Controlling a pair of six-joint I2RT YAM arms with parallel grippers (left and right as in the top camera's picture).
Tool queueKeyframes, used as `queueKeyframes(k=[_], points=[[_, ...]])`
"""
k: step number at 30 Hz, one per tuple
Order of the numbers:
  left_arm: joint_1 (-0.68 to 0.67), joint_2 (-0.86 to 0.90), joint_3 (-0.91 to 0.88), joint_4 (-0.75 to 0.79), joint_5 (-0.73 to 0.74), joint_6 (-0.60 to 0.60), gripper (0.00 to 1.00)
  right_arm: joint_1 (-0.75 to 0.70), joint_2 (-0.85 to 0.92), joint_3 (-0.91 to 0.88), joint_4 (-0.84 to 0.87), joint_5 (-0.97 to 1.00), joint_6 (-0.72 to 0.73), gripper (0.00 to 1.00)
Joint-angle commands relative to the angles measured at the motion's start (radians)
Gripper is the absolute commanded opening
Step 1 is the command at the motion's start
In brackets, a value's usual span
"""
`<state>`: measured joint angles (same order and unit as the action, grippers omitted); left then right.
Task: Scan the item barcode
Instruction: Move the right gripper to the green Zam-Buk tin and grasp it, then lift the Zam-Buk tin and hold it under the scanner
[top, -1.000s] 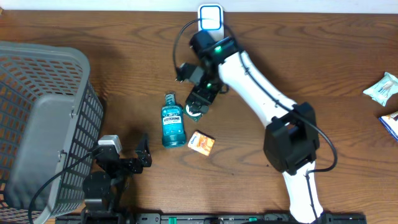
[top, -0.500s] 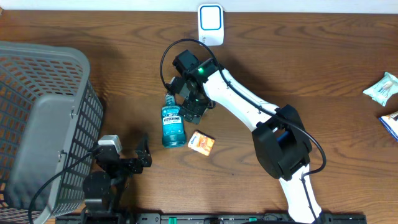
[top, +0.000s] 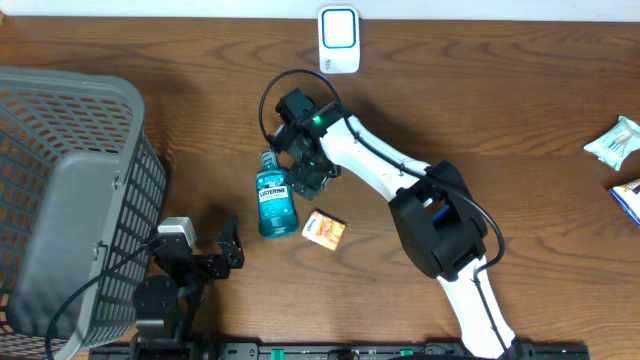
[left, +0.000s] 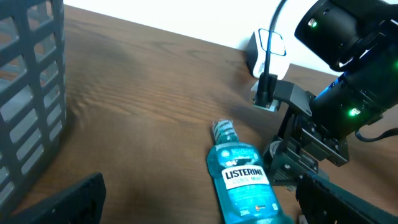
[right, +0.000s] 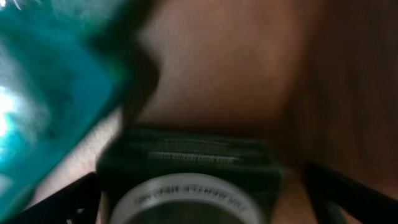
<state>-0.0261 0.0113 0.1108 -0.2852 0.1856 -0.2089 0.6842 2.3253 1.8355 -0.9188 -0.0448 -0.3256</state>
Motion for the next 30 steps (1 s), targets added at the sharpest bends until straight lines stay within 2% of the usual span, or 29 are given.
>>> queueKeyframes(k=[1,7,11,18,27,30], points=[[0.005,-0.001,-0.014,-0.026,0.013,0.006,0.98,-0.002,0.05,-0.012,-0.026,0.035,0.034,0.99],[0.005,-0.001,-0.014,-0.026,0.013,0.006,0.98,0.002,0.052,-0.012,-0.04,0.032,0.06,0.84],[0.005,-0.001,-0.014,-0.026,0.013,0.006,0.98,0.002,0.052,-0.003,-0.04,0.045,0.116,0.63],[0.005,-0.001,-0.014,-0.026,0.013,0.006,0.98,-0.003,0.051,0.101,-0.114,0.073,0.333,0.55],[0.005,-0.001,-0.014,-0.026,0.013,0.006,0.98,-0.03,0.051,0.311,-0.428,0.072,0.526,0.38],[0.005,-0.001,-0.014,-0.026,0.013,0.006,0.98,-0.038,0.051,0.344,-0.534,0.067,0.618,0.36]])
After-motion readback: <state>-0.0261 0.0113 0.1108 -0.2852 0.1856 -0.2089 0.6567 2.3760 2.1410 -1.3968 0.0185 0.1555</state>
